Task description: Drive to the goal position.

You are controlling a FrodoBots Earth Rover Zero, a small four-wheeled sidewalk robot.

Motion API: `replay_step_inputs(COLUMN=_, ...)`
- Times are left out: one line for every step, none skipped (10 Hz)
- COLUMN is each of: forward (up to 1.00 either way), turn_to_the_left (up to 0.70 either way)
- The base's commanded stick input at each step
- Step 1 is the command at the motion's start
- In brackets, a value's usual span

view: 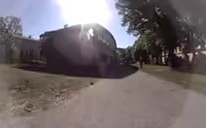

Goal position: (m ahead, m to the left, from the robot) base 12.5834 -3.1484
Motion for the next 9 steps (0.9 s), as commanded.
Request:
replay_step_inputs(forward=0.45, turn_to_the_left=0.0)
replay_step_inputs(forward=0.45, turn_to_the_left=0.0)
replay_step_inputs(forward=0.45, turn_to_the_left=0.0)
replay_step_inputs(forward=0.45, turn_to_the_left=0.0)
replay_step_inputs(forward=0.45, turn_to_the_left=0.0)
replay_step_inputs(forward=0.45, turn_to_the_left=0.0)
replay_step_inputs(forward=0.45, turn_to_the_left=0.0)
replay_step_inputs(forward=0.45, turn_to_the_left=0.0)
replay_step_inputs(forward=0.45, turn_to_the_left=0.0)
